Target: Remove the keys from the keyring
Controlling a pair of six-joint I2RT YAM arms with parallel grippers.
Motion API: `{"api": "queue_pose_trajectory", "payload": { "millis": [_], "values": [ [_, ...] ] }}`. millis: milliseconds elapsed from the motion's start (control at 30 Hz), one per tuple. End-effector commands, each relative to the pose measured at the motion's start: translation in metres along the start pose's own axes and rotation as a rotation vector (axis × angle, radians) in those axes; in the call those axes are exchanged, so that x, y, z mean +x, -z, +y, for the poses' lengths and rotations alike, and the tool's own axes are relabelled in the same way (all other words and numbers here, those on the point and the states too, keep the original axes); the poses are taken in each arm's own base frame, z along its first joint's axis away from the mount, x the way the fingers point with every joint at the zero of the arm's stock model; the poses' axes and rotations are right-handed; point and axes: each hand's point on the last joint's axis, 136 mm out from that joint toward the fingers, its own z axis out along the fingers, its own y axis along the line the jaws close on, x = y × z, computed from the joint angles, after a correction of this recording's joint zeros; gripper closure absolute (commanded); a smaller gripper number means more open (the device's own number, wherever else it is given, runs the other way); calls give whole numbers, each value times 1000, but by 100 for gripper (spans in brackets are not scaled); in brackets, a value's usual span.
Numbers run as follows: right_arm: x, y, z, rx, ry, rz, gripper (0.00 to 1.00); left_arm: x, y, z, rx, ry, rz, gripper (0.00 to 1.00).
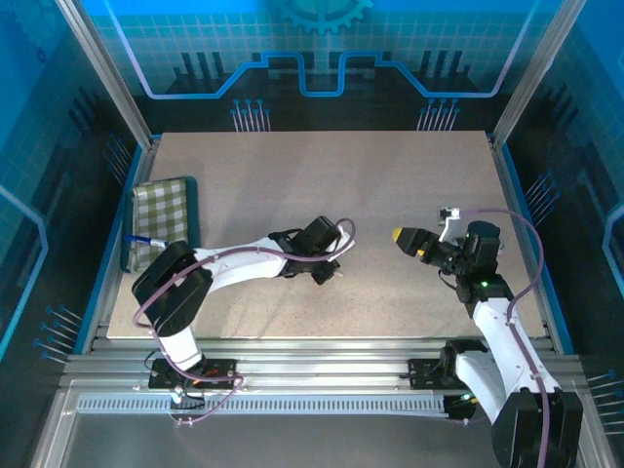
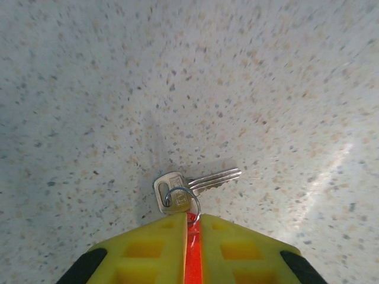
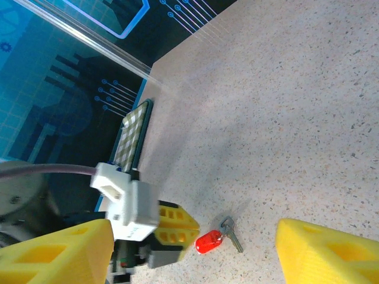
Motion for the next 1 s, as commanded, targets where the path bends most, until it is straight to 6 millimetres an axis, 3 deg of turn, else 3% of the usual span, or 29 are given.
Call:
{"api": "queue_pose_trajectory", "payload": {
  "millis": [0,100,200,600,800,967],
  "values": [
    [3,-2,0,9,19,15,28,-32,38,-7,37,-39,-84,89],
    [0,-3,4,12,46,16,28,-49,60,-9,51,-51,-136,88],
    [0,-7,7,4,59,35,28,-51,64,-9,75,-37,-141,75],
    [7,-15,11,23,87,79,29,8,-6,-13,164,115,58,58],
    [6,-13,11,34,90,78,29,-1,-9,3,236,264,17,49],
    [5,-13,9,41,93,74,29,6,-20,4,254,279,89,51]
  ]
}}
